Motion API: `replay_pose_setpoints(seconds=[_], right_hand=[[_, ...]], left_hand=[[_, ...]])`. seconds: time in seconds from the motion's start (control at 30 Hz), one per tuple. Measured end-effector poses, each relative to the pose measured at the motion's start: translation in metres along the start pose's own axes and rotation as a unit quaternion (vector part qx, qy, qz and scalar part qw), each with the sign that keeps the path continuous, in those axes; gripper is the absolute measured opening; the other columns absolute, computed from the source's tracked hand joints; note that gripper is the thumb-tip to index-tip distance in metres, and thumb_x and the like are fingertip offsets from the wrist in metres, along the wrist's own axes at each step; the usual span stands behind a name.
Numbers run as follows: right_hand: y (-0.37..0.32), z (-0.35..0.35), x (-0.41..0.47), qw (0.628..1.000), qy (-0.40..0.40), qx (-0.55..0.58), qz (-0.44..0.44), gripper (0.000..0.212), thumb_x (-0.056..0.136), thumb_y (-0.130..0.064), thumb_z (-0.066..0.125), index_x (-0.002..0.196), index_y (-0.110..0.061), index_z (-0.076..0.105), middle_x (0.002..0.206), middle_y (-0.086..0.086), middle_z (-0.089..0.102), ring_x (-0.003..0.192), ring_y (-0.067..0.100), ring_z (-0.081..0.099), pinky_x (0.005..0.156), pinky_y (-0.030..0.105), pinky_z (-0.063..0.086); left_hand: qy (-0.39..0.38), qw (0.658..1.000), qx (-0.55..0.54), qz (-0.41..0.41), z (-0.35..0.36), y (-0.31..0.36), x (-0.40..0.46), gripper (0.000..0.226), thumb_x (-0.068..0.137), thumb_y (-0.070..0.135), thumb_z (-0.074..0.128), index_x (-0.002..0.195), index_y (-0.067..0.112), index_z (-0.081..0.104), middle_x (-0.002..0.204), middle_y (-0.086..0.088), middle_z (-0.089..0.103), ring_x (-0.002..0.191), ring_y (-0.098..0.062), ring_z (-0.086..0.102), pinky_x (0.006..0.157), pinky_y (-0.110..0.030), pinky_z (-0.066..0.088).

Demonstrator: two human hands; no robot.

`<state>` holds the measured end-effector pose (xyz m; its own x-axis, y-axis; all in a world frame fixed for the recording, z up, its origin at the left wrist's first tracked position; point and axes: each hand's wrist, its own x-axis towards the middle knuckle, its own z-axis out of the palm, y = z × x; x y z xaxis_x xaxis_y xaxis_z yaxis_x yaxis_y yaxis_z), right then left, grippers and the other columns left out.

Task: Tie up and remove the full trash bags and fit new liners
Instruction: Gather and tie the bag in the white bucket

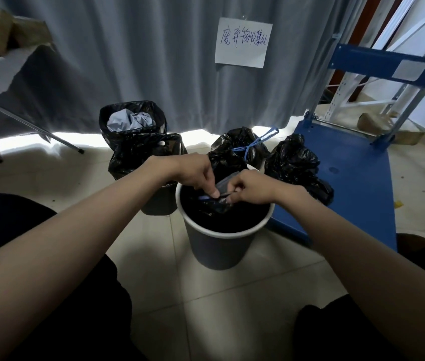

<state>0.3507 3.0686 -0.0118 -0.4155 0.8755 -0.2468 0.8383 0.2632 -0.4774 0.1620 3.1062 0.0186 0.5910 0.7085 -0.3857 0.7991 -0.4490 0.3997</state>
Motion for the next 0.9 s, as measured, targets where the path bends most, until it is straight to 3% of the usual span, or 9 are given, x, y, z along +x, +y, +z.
replay_pose_setpoints(seconds=[0.1, 0.2, 0.37, 0.57, 0.7, 0.9], right_hand=[[0.008, -0.009, -0.003, 0.999, 0.012, 0.020, 0.025, 0.025, 0.087, -0.018, 0.068, 0.065, -0.023, 0.058, 0.062, -0.009, 0.051, 0.060, 0.003, 0.046, 0.066, 0.021, 0.040], [0.011, -0.013, -0.003, 0.998, 0.018, 0.027, 0.044, 0.026, 0.086, -0.020, 0.067, 0.062, -0.021, 0.057, 0.065, -0.004, 0.055, 0.062, 0.006, 0.049, 0.068, 0.023, 0.044], [0.011, -0.013, -0.002, 0.995, 0.026, 0.081, 0.043, 0.010, 0.081, -0.026, 0.076, 0.073, -0.022, 0.070, 0.056, -0.017, 0.059, 0.058, -0.002, 0.051, 0.062, 0.013, 0.040], [0.012, -0.013, 0.005, 0.992, 0.089, 0.089, 0.028, 0.016, 0.077, -0.024, 0.082, 0.069, -0.018, 0.069, 0.067, -0.003, 0.063, 0.062, 0.003, 0.054, 0.064, 0.014, 0.042], [0.016, -0.005, 0.009, 0.989, 0.099, 0.097, 0.042, 0.021, 0.076, -0.023, 0.083, 0.065, -0.020, 0.066, 0.060, -0.007, 0.059, 0.057, 0.000, 0.051, 0.056, 0.006, 0.036], [0.028, 0.016, 0.014, 0.990, 0.082, 0.102, 0.060, 0.028, 0.075, -0.021, 0.084, 0.062, -0.011, 0.061, 0.058, -0.003, 0.054, 0.059, 0.008, 0.049, 0.064, 0.024, 0.043]], left_hand=[[0.005, 1.000, 0.007, 0.011, 0.006, 0.005, 0.002, 0.019, 0.068, 0.040, 0.085, 0.079, 0.026, 0.078, 0.075, 0.014, 0.071, 0.082, -0.006, 0.065, 0.079, -0.022, 0.050], [0.061, 0.997, 0.035, 0.017, 0.011, 0.008, 0.007, 0.010, 0.072, 0.028, 0.083, 0.071, 0.025, 0.073, 0.068, 0.014, 0.066, 0.073, -0.004, 0.060, 0.072, -0.023, 0.048], [0.120, 0.992, 0.001, 0.039, 0.007, 0.016, 0.013, 0.013, 0.078, 0.020, 0.077, 0.071, 0.024, 0.067, 0.064, 0.013, 0.061, 0.062, 0.000, 0.054, 0.061, -0.014, 0.040], [0.220, 0.973, -0.051, 0.049, 0.000, 0.017, 0.016, 0.013, 0.075, 0.019, 0.078, 0.067, 0.024, 0.069, 0.064, 0.012, 0.067, 0.063, 0.001, 0.058, 0.063, -0.017, 0.045], [0.265, 0.961, -0.074, 0.038, -0.004, 0.017, 0.019, 0.014, 0.077, 0.015, 0.076, 0.068, 0.022, 0.067, 0.074, 0.003, 0.070, 0.069, -0.007, 0.060, 0.068, -0.022, 0.047], [0.347, 0.930, -0.121, 0.004, -0.023, 0.018, 0.016, 0.003, 0.079, 0.014, 0.073, 0.078, 0.014, 0.070, 0.069, 0.012, 0.062, 0.064, 0.000, 0.053, 0.065, -0.017, 0.042]])
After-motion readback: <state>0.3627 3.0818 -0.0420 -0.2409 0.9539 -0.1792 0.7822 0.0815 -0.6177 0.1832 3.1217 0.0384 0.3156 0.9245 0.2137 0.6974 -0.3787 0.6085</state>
